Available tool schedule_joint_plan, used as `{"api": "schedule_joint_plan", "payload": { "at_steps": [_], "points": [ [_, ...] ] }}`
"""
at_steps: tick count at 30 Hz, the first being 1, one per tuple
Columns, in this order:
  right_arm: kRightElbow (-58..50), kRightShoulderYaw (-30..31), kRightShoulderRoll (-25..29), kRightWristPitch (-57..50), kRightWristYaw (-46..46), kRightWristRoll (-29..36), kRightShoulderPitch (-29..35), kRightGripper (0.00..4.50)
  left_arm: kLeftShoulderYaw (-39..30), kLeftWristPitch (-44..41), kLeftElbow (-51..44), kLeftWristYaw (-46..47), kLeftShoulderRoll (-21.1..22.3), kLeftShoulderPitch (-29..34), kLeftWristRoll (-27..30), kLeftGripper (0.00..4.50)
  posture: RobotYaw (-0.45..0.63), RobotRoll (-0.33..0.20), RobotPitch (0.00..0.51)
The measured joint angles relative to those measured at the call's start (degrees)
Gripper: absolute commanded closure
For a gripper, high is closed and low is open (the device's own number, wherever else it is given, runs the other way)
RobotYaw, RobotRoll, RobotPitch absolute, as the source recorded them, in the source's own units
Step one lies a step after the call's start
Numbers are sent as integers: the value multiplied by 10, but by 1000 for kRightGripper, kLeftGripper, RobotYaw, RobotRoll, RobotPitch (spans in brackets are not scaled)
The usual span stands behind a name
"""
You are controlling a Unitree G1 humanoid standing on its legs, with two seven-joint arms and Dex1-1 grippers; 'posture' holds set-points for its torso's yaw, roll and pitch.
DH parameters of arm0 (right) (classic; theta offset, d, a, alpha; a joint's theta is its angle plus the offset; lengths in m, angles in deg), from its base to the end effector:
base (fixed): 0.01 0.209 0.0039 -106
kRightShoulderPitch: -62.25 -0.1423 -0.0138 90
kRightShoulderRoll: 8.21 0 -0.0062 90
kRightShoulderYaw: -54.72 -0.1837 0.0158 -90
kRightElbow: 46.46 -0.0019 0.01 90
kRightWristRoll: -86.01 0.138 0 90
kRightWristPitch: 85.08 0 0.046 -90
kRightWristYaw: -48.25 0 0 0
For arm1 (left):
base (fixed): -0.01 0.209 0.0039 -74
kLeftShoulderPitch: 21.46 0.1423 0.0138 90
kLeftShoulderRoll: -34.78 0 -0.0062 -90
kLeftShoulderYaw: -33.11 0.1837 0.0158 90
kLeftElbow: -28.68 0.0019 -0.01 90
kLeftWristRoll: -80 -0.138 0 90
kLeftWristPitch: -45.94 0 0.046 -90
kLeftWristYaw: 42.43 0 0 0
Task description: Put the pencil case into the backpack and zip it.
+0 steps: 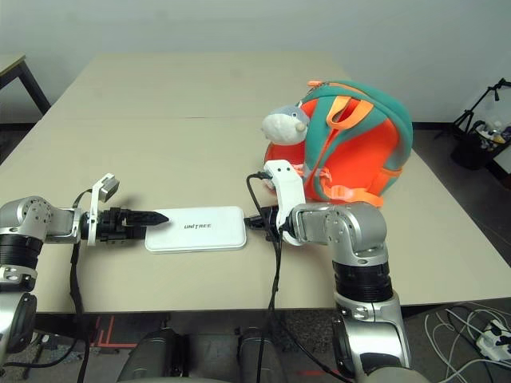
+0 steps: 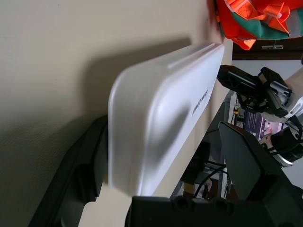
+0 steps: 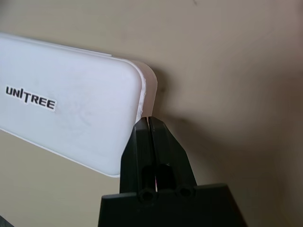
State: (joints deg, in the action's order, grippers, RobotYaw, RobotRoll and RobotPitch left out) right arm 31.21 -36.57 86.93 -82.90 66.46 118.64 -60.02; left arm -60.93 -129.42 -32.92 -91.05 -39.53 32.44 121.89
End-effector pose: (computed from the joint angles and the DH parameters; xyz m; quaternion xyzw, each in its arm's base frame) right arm 0.2570 -0.1679 0.1581 0.0308 0.3835 0.3057 0.8709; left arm 0.2767 0.2455 0.1043 -0.3598 0.4792 -0.3706 0.7096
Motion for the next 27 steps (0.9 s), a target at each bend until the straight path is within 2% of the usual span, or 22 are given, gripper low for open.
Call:
{"api": "schedule_joint_plan", "payload": {
  "at_steps": [2,5,10,13,16,20,24,27],
  "points": [
    [5,3,-4,5,0,-1,-6,4468,1,-4,-12,-2,2,6,2,0,4,0,53],
    [14,5,-8,15,4,-2,-9,4500,7,-19,-30,-12,10,20,9,587,6,0,53],
    [21,6,-8,29,6,-10,-11,4500,17,-26,-52,-39,16,39,17,2259,8,0,52],
    [23,6,-9,37,8,-12,-12,4500,13,-18,-77,-66,25,39,35,3096,11,0,50],
    [23,3,-9,41,13,-12,-13,4500,13,-10,-80,-72,27,39,35,3120,9,0,51],
    [-13,-13,-4,34,22,-1,-10,3636,4,-8,-91,-71,35,39,37,3120,15,0,53],
    [-123,-84,11,-10,38,35,5,2355,-37,-9,-128,-60,67,37,39,3121,13,0,63],
    [-211,-150,53,-24,38,78,38,1426,-76,-17,-166,-47,88,34,51,3121,1,0,71]
  ]
}}
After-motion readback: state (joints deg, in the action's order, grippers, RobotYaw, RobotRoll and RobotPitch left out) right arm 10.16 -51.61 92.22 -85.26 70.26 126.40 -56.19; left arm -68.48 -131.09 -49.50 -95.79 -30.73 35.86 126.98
